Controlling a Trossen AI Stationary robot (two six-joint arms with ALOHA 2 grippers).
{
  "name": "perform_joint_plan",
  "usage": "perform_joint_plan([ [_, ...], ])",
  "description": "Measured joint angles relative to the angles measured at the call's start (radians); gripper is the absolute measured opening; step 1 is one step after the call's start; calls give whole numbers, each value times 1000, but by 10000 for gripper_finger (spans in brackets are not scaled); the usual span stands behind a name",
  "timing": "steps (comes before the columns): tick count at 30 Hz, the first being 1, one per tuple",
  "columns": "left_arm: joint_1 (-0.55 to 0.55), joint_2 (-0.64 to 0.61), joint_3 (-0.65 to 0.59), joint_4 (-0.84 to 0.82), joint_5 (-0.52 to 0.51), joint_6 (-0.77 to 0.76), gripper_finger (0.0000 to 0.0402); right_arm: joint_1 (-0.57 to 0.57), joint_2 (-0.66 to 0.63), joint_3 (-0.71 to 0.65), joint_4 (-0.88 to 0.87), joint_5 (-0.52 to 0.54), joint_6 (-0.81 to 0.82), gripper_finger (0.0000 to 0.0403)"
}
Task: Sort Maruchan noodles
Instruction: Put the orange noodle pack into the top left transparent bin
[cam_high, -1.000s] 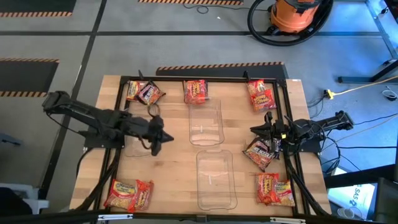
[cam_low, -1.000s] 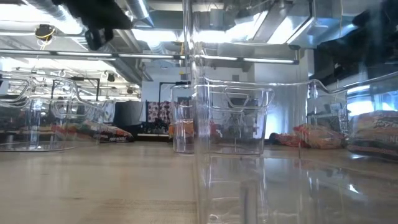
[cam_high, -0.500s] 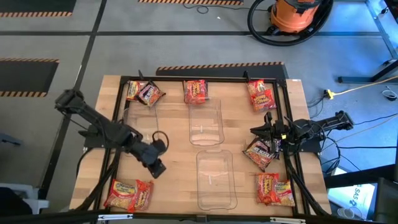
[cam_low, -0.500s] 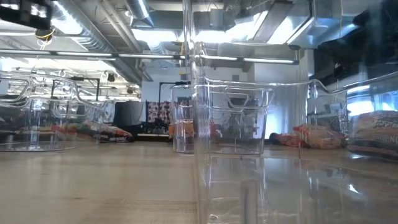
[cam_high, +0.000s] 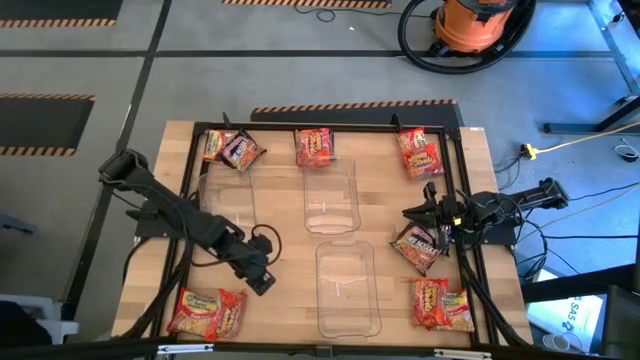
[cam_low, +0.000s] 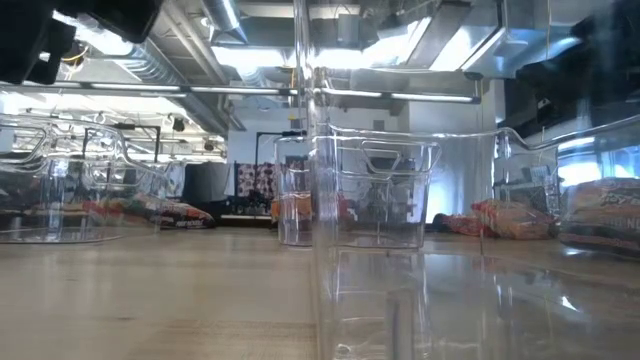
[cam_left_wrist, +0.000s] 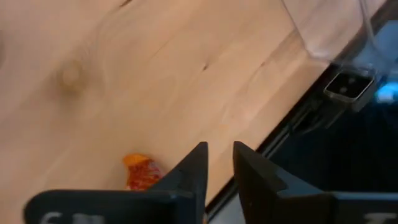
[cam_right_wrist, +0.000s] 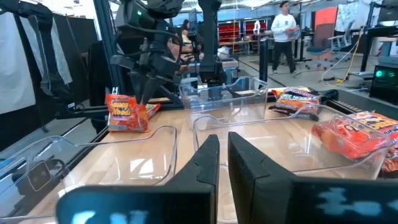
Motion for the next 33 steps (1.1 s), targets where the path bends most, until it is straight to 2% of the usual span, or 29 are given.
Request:
perform_joint_plan([
  [5, 5, 0, 0, -5, 80, 29, 102, 0, 0, 0, -2, -29, -35, 14],
  [10, 7, 0, 0, -2, 14, 147, 104, 0, 0, 0, -2, -29, -52, 14],
  [17, 11, 0, 0, 93, -138, 163, 104, 0, 0, 0, -2, -28, -52, 14],
  [22, 30, 6, 0, 111, -149, 173, 104, 0, 0, 0, -1, -29, -52, 14],
  [26, 61, 6, 0, 107, -148, 122, 107, 0, 0, 0, -1, -28, -51, 14],
  [33, 62, 6, -14, 111, -180, 47, 169, 0, 0, 0, -2, -30, -29, 14],
])
